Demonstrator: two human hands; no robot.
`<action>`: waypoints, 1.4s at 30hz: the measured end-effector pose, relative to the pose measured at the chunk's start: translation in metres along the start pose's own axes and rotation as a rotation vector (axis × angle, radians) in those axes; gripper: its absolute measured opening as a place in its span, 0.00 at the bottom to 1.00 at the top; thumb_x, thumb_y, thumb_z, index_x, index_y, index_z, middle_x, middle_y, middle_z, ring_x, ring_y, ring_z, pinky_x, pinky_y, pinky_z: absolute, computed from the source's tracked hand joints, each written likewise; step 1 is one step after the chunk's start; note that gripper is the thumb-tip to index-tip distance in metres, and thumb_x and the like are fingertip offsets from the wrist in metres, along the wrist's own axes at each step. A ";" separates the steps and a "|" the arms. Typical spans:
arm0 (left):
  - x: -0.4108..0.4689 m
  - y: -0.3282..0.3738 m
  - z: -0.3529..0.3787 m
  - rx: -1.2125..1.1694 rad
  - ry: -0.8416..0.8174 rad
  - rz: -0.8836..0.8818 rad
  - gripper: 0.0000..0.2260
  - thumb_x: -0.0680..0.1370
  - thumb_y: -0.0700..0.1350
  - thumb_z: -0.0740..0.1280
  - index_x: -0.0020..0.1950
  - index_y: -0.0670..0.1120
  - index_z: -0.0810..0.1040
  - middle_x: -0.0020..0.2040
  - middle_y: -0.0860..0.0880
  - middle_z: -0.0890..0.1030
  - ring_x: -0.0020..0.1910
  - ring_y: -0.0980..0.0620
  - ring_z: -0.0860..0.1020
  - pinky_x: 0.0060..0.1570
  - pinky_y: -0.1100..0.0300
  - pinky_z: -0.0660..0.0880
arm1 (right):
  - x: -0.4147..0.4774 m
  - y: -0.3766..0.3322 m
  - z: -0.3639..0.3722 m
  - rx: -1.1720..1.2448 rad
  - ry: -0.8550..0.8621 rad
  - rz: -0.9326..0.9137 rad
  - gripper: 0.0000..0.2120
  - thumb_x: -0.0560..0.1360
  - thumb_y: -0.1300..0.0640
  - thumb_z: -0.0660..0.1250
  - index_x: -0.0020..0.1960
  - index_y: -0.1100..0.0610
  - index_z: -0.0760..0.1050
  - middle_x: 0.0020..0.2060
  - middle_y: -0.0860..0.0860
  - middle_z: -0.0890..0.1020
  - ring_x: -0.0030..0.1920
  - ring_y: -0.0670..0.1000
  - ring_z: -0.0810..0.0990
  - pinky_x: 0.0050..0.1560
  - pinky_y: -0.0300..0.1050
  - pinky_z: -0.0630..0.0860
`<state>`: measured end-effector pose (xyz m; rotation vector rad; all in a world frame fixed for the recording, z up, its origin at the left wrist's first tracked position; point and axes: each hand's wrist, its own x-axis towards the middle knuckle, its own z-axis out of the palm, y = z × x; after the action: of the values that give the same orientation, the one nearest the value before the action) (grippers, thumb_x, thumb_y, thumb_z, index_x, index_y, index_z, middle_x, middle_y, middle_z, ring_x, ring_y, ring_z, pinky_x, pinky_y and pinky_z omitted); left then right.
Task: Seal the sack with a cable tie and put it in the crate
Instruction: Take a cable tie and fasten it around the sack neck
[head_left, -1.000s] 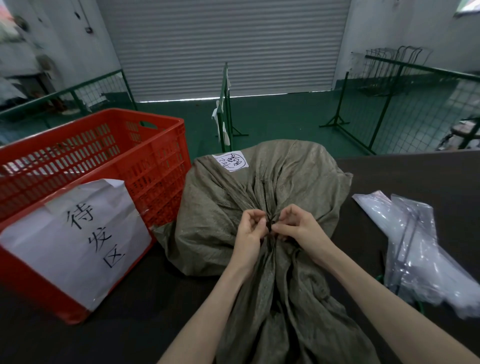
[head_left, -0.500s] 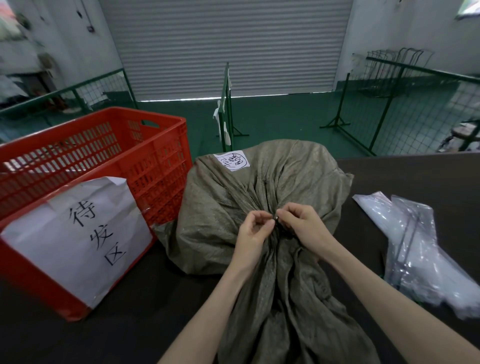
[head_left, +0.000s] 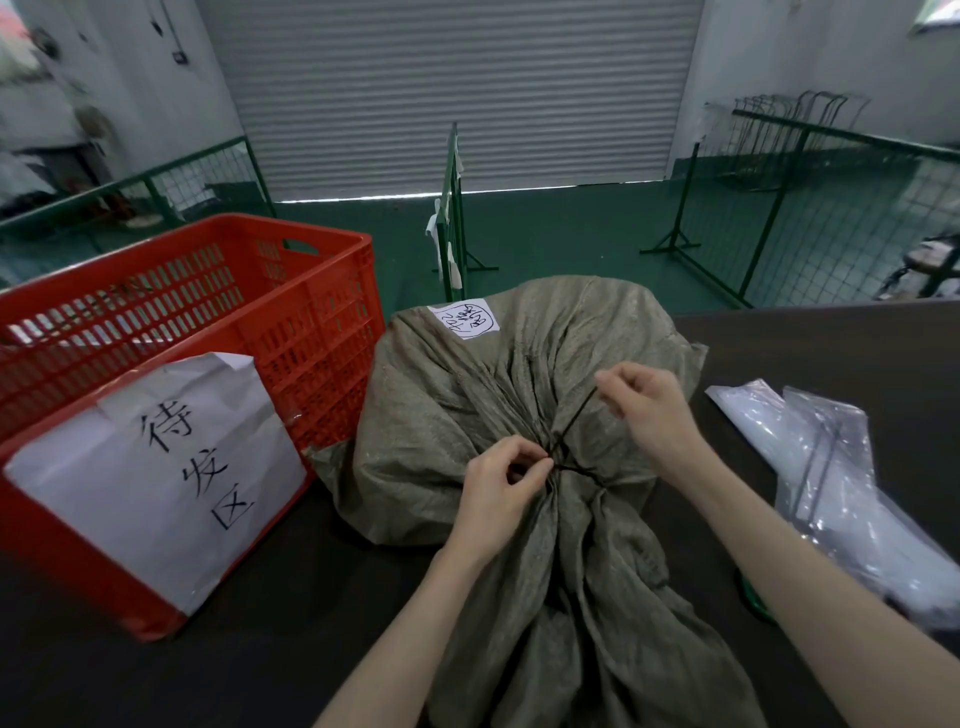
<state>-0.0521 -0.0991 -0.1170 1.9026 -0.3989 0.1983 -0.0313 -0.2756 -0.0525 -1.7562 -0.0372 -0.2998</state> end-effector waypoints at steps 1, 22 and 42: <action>-0.001 0.000 0.000 0.039 -0.010 0.016 0.02 0.75 0.42 0.69 0.44 0.44 0.80 0.41 0.49 0.81 0.41 0.62 0.77 0.42 0.71 0.71 | 0.003 -0.003 -0.005 0.031 0.044 0.003 0.17 0.77 0.61 0.64 0.30 0.56 0.72 0.22 0.47 0.69 0.24 0.44 0.63 0.29 0.36 0.62; -0.003 0.003 0.005 0.151 0.028 0.131 0.03 0.73 0.41 0.71 0.42 0.43 0.79 0.44 0.49 0.74 0.45 0.61 0.74 0.48 0.74 0.68 | -0.026 0.021 0.022 -0.143 0.040 -0.071 0.22 0.76 0.59 0.66 0.25 0.55 0.64 0.22 0.50 0.63 0.24 0.44 0.60 0.30 0.44 0.58; -0.004 0.005 0.005 0.176 -0.008 0.099 0.04 0.73 0.45 0.69 0.42 0.48 0.75 0.45 0.52 0.73 0.49 0.52 0.73 0.53 0.59 0.70 | -0.014 -0.037 0.014 0.095 0.076 -0.138 0.24 0.76 0.55 0.65 0.24 0.58 0.62 0.22 0.53 0.61 0.25 0.50 0.56 0.28 0.48 0.54</action>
<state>-0.0581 -0.1041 -0.1157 2.0586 -0.4948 0.3001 -0.0489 -0.2519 -0.0221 -1.6500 -0.1165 -0.4574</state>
